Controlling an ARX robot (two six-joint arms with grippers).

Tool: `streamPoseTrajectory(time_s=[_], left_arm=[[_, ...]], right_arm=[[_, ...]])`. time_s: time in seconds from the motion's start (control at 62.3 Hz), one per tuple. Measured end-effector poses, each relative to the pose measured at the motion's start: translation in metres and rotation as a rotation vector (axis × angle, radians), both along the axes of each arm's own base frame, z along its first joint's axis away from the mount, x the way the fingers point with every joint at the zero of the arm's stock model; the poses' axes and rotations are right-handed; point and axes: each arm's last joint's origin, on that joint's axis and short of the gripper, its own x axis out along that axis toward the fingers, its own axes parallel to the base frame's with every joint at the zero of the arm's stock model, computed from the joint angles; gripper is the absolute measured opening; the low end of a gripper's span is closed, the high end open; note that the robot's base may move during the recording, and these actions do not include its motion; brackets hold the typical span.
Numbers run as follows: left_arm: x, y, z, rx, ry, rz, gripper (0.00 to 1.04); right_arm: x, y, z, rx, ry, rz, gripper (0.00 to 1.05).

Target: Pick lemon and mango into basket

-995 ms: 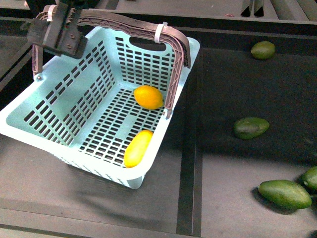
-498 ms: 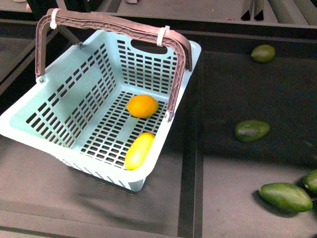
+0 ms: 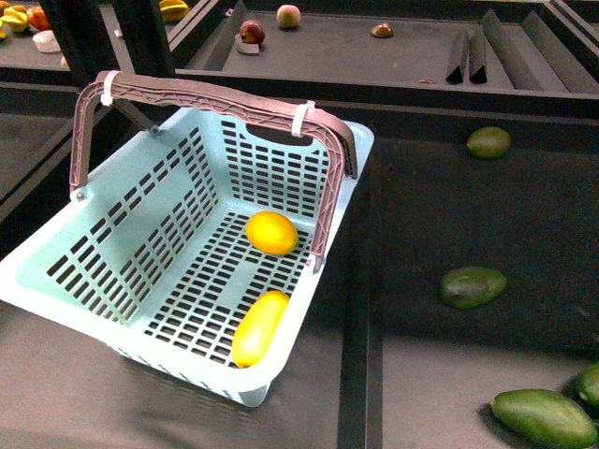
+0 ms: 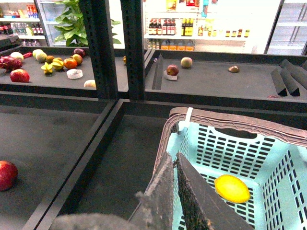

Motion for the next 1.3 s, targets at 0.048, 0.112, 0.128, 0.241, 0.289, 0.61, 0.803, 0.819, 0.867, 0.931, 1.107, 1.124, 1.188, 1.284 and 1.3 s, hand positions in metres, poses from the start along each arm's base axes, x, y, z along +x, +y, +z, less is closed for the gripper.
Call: streamPoseTrajectory(time_s=[0.048,0.112,0.128,0.241,0.289,0.61,0.803,0.819,0.867,0.931,1.107,1.124,1.188,1.284,1.3], left_arm=[[-0.004,0.002,-0.001,0.000,0.000,0.003,0.04],[-0.009,0.005,-0.007,-0.001,-0.015,0.001,0.04],[-0.010,0.007,-0.009,-0.001,-0.009,-0.014,0.04],[-0.019,0.015,-0.012,0.002,0.004,0.009,0.04],[-0.022,0.015,-0.010,0.002,-0.005,0.004,0.04],[-0.038,0.015,-0.005,0.002,-0.020,0.005,0.04],[-0.045,0.015,-0.004,0.002,-0.025,0.005,0.04],[-0.045,0.015,-0.004,0.002,-0.025,0.005,0.04],[-0.047,0.015,-0.004,0.002,-0.025,0.005,0.04],[-0.049,0.015,-0.004,0.002,-0.025,0.005,0.04],[-0.053,0.015,-0.004,0.002,-0.025,0.005,0.04],[-0.053,0.015,-0.004,0.002,-0.025,0.005,0.04],[-0.054,0.015,-0.005,0.002,-0.025,0.005,0.04],[-0.062,0.016,-0.009,0.003,0.009,0.004,0.04],[-0.064,0.016,-0.009,0.002,-0.002,0.004,0.04]], right_arm=[[0.000,0.000,0.000,0.000,0.000,0.000,0.96],[0.000,0.000,0.000,0.000,0.000,0.000,0.96],[0.000,0.000,0.000,0.000,0.000,0.000,0.96],[0.000,0.000,0.000,0.000,0.000,0.000,0.96],[0.000,0.000,0.000,0.000,0.000,0.000,0.96],[0.000,0.000,0.000,0.000,0.000,0.000,0.96],[0.000,0.000,0.000,0.000,0.000,0.000,0.96],[0.000,0.000,0.000,0.000,0.000,0.000,0.96],[0.000,0.000,0.000,0.000,0.000,0.000,0.96],[0.000,0.000,0.000,0.000,0.000,0.000,0.96],[0.000,0.000,0.000,0.000,0.000,0.000,0.96],[0.000,0.000,0.000,0.000,0.000,0.000,0.96],[0.000,0.000,0.000,0.000,0.000,0.000,0.96],[0.000,0.000,0.000,0.000,0.000,0.000,0.96],[0.000,0.000,0.000,0.000,0.000,0.000,0.96]])
